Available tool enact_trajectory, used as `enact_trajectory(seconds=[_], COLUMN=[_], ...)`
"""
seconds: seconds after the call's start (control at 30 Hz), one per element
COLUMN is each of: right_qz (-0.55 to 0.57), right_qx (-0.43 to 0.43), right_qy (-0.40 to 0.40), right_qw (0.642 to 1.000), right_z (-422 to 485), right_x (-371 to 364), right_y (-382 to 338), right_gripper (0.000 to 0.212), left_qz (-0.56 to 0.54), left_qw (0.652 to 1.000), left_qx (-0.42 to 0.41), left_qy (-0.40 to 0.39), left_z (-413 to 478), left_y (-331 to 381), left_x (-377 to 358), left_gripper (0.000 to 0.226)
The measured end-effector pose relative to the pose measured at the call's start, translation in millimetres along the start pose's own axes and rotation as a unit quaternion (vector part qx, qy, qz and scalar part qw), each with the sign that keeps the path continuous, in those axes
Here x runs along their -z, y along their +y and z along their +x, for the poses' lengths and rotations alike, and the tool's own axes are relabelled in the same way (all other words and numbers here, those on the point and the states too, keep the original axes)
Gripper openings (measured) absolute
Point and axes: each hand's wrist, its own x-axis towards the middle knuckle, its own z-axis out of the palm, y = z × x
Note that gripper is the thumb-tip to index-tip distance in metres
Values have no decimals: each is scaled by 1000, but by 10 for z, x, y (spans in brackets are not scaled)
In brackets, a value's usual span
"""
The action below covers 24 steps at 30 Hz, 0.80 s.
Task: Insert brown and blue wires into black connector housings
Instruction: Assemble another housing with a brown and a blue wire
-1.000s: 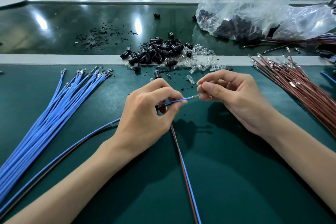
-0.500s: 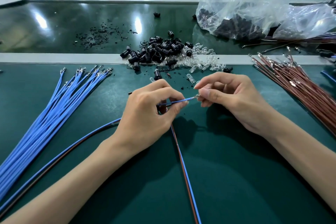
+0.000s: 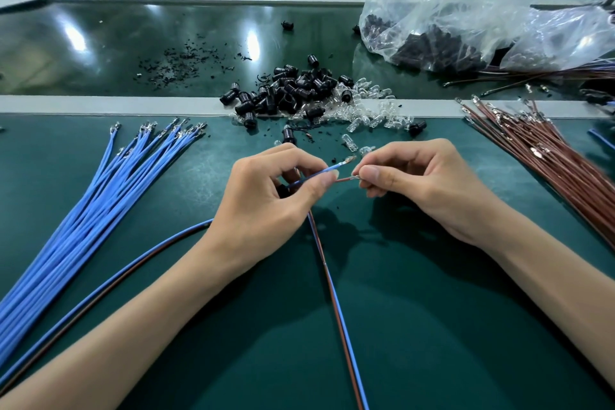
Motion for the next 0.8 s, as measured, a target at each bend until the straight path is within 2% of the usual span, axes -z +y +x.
enact_trajectory(seconds=[0.23,0.6,0.8], right_qz=[-13,-34,-62], right_qx=[14,29,41], right_qy=[-20,21,46], right_qw=[1000,999,996], right_z=[-17,-17,-19], right_x=[33,-23,-45], right_y=[-5,-3,4], right_gripper=[9,9,10], left_qz=[-3,2,11], left_qw=[1000,1000,1000], left_qx=[17,31,12], left_qy=[1,1,-4], left_z=[3,0,-12], left_y=[0,25,20], left_x=[5,-2,-7], left_gripper=[7,8,12])
